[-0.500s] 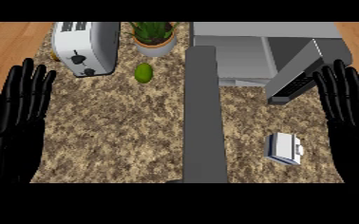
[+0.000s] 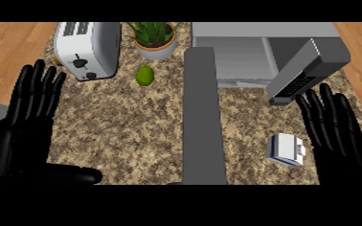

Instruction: Pick up the milk, place it into the microwave and close the microwave

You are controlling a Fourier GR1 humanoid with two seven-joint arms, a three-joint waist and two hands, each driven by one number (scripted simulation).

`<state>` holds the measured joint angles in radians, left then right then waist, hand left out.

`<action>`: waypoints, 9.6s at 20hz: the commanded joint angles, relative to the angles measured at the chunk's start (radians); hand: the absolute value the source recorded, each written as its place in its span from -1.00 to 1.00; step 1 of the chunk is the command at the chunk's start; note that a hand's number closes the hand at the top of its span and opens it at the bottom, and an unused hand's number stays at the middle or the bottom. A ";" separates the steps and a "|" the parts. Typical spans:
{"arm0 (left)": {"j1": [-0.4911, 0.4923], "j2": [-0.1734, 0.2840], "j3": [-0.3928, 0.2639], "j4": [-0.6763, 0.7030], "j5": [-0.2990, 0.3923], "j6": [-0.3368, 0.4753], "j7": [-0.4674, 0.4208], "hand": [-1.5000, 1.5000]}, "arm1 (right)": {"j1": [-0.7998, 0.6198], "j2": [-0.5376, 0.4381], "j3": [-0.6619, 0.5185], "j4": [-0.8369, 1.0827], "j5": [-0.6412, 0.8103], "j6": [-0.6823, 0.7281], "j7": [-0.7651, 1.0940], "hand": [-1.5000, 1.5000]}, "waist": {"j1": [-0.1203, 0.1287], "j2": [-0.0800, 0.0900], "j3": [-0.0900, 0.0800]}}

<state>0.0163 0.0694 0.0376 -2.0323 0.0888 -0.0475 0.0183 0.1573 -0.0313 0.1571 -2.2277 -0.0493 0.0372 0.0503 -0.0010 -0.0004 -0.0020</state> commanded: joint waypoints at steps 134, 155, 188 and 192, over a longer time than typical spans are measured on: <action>0.323 -0.009 0.355 -0.010 0.343 -0.431 -0.087 -1.00 | -0.742 0.001 -0.262 1.290 0.163 -0.228 -0.489 1.00 | 0.023 0.005 0.002; 0.234 -0.001 0.292 0.020 0.324 -0.462 -0.061 -1.00 | -1.213 -0.178 -0.414 1.998 0.215 -0.368 -0.744 1.00 | 0.102 0.041 0.005; 0.089 -0.003 0.192 0.073 0.156 -0.442 -0.077 -1.00 | -1.310 -0.190 -0.458 2.132 0.242 -0.602 -0.654 -1.00 | 0.167 0.082 0.009; 0.078 0.004 0.193 0.093 0.141 -0.442 -0.080 -1.00 | -1.295 -0.187 -0.472 2.142 0.230 -0.593 -0.647 -1.00 | 0.164 0.084 0.008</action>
<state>0.1143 0.0695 0.2318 -1.9602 0.2392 -0.4902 -0.0577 -1.1445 -0.2336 -0.3011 -0.0857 0.1940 -0.5749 -0.5901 0.1677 0.0819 0.0067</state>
